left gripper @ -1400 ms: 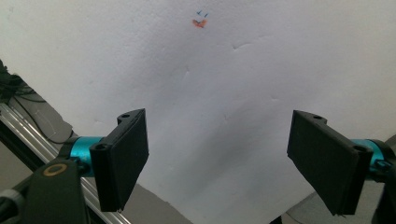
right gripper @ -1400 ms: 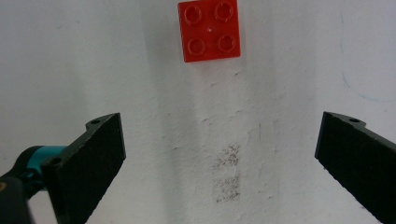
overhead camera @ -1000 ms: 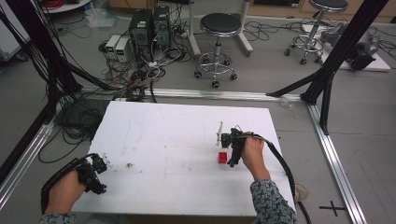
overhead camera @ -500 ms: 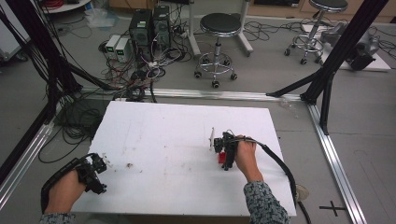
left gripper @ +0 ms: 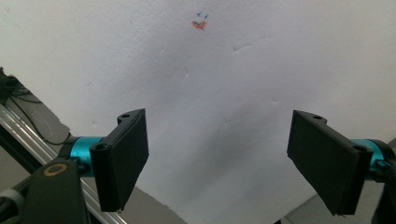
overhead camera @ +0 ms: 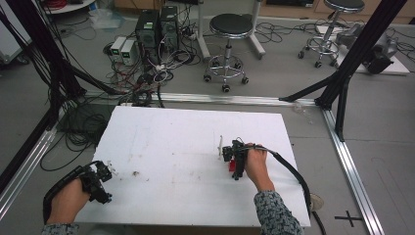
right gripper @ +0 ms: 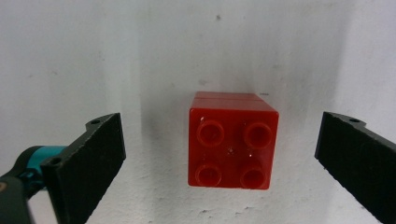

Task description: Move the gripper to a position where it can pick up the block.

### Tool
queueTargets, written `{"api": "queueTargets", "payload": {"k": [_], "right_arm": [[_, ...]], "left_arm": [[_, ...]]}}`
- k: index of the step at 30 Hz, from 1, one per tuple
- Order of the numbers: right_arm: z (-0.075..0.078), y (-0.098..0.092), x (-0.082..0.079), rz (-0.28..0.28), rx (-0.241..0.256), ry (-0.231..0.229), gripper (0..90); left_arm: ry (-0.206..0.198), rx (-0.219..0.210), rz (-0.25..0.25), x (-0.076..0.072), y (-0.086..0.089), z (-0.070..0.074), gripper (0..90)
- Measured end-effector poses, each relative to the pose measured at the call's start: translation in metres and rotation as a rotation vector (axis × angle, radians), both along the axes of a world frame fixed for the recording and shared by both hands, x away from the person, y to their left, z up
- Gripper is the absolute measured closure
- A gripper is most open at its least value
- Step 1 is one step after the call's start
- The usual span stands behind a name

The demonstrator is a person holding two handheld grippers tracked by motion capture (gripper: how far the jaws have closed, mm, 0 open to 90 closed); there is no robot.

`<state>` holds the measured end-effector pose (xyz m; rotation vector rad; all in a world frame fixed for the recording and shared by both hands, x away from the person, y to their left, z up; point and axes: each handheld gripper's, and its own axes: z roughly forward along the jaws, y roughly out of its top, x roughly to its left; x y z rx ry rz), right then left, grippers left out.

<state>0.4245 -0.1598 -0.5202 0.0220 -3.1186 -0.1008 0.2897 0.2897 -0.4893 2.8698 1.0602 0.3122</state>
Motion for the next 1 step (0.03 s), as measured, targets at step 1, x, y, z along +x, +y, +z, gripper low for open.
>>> {"api": "queueTargets", "payload": {"k": [1], "right_arm": [[0.0000, 0.0000, 0.0000, 0.000, 0.000, 0.000, 0.8]], "left_arm": [[0.000, 0.000, 0.000, 0.0000, 0.0000, 0.0000, 20.8]]}}
